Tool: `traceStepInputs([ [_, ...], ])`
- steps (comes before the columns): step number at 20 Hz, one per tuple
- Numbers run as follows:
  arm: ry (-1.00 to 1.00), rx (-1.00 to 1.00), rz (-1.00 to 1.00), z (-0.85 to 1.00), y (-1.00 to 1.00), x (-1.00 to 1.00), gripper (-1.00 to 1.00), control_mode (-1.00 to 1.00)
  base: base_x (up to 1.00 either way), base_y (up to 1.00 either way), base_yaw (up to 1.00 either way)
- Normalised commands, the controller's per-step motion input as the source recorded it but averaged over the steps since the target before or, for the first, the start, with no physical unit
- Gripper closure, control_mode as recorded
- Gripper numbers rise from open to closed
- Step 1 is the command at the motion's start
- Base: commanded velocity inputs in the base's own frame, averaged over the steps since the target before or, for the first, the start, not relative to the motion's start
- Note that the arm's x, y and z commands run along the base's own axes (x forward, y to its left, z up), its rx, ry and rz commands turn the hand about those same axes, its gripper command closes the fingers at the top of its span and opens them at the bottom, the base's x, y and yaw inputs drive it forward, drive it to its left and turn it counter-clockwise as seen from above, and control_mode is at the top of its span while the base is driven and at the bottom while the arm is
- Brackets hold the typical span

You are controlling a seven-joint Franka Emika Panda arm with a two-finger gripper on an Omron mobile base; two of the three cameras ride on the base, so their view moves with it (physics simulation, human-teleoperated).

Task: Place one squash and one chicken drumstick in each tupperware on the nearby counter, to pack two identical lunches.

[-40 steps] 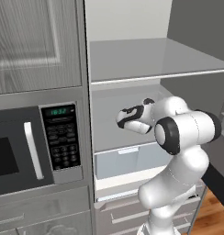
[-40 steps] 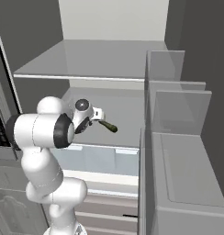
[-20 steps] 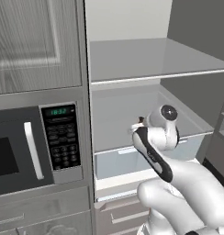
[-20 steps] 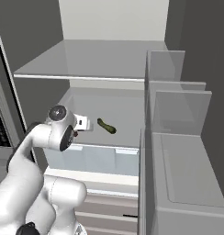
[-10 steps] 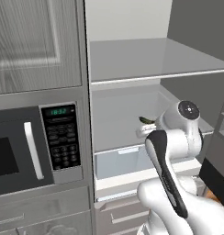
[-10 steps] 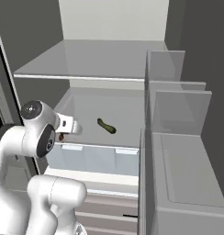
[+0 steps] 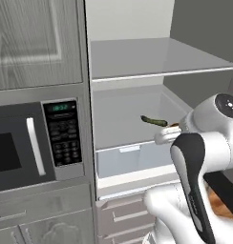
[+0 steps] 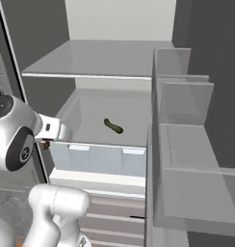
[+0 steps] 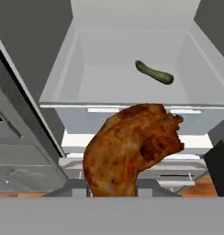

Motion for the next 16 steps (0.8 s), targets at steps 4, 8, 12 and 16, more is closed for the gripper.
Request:
traceStepInputs([
  [4,0.0,0.0,0.0,0.0,0.0,0.0,1.0,1.0,-0.93,0.29,0.01],
  [8,0.0,0.0,0.0,0.0,0.0,0.0,1.0,1.0,-0.41,0.87,0.01],
  [12,0.0,0.0,0.0,0.0,0.0,0.0,1.0,1.0,-0.01,1.0,0.0],
  [16,0.0,0.0,0.0,0.0,0.0,0.0,1.0,1.0,0.0,1.0,0.0],
])
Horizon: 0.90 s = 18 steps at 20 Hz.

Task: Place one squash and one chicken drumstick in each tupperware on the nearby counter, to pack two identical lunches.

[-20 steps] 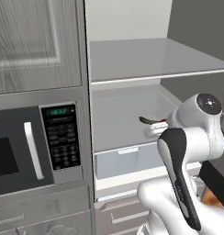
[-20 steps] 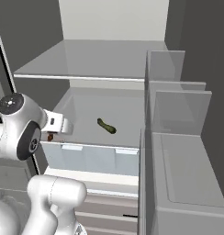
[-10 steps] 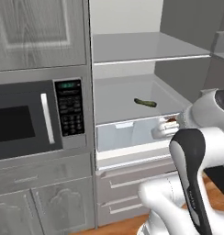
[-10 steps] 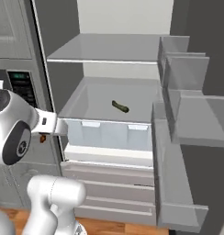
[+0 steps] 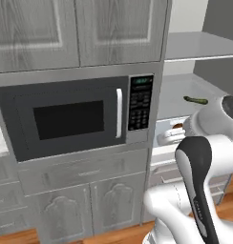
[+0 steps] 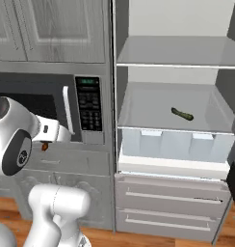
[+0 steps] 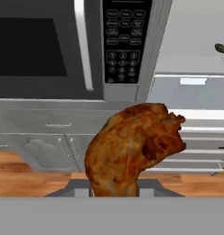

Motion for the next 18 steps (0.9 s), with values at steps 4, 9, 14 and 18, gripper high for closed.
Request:
traceStepInputs([
  [4,0.0,0.0,0.0,0.0,0.0,0.0,1.0,1.0,0.0,1.0,0.0],
  [9,0.0,0.0,0.0,0.0,0.0,0.0,1.0,1.0,0.0,1.0,0.0],
  [14,0.0,0.0,0.0,0.0,0.0,0.0,1.0,1.0,0.0,1.0,0.0],
  [18,0.0,0.0,0.0,0.0,0.0,0.0,1.0,1.0,0.0,1.0,0.0],
])
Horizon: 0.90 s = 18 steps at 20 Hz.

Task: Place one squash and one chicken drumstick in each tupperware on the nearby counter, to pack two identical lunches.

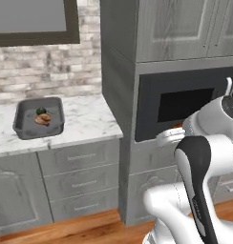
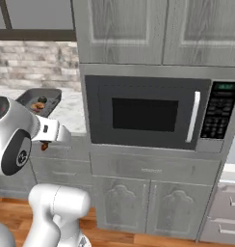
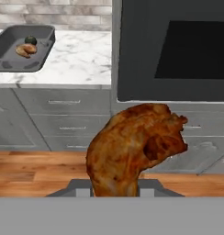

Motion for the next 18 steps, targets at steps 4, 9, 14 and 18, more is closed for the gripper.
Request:
traceStepInputs([
  [4,0.0,0.0,0.0,0.0,0.0,0.0,1.0,1.0,0.02,1.0,0.0],
  [9,0.0,0.0,0.0,0.0,0.0,0.0,1.0,1.0,0.07,1.0,0.0],
  [14,0.0,0.0,0.0,0.0,0.0,0.0,1.0,1.0,0.09,1.0,0.0],
  [18,0.0,0.0,0.0,0.0,0.0,0.0,1.0,1.0,0.1,1.0,0.0],
])
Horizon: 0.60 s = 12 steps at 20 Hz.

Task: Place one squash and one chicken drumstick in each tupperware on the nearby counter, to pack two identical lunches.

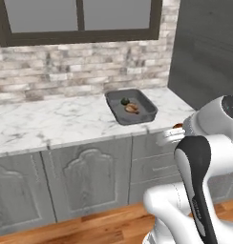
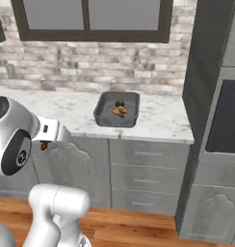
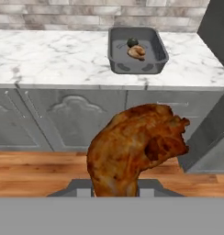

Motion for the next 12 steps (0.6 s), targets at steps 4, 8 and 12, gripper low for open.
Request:
traceStepInputs([
  [4,0.0,0.0,0.0,0.0,0.0,0.0,1.0,1.0,0.08,1.0,0.0],
  [8,0.0,0.0,0.0,0.0,0.0,0.0,1.0,1.0,0.08,1.0,0.0],
  [12,0.0,0.0,0.0,0.0,0.0,0.0,1.0,1.0,0.15,1.0,0.0],
])
